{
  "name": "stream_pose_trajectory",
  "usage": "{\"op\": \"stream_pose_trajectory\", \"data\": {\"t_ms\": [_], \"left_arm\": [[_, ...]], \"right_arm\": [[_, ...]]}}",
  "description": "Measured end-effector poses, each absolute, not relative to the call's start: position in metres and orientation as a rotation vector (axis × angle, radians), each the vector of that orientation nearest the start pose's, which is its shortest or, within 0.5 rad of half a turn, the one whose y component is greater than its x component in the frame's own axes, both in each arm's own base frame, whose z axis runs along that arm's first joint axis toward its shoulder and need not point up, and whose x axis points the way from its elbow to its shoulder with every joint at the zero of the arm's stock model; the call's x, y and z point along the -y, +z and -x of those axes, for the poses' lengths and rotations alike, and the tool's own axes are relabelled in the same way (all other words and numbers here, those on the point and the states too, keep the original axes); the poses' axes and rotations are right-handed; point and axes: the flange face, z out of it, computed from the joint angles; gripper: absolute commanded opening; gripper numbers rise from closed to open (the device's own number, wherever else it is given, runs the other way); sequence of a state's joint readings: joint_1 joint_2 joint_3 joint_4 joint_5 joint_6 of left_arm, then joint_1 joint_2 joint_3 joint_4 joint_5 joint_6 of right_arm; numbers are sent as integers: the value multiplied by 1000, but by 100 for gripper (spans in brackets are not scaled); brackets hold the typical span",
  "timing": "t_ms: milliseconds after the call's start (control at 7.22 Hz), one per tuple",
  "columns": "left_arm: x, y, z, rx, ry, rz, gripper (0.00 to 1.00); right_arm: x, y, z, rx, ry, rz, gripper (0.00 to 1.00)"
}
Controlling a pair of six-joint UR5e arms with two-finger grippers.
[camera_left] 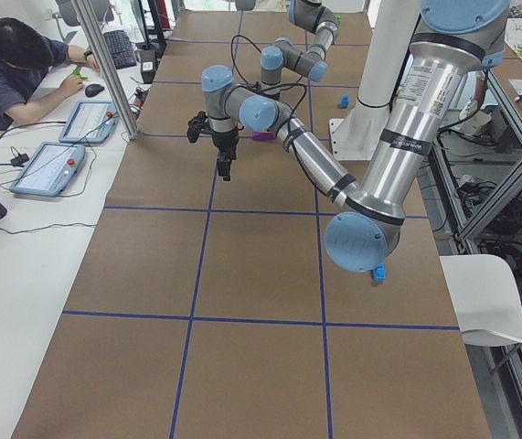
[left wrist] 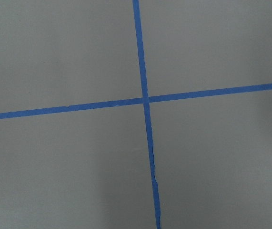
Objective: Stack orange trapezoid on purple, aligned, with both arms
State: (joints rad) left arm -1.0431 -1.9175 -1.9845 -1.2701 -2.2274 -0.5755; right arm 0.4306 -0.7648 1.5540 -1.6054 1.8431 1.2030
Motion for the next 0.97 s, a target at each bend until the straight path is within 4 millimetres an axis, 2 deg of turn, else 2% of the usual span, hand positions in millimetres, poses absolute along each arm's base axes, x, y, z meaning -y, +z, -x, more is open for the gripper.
{"op": "stream_pose_trajectory", "data": {"t_ms": [415,554,692,831,969], "left_arm": [[514,318,-216,-781,104,-39,100],[514,319,-216,-780,104,-39,100],[514,319,-216,-779,104,-38,100],[514,320,-216,-778,102,-36,100],[514,323,-215,-774,99,-32,100]], "right_arm": [[399,172,605,806,-43,-65,100],[401,165,597,818,-39,-71,100],[411,157,580,824,-28,-81,100],[430,153,552,816,-26,-90,100],[455,161,508,808,-43,-95,100]]}}
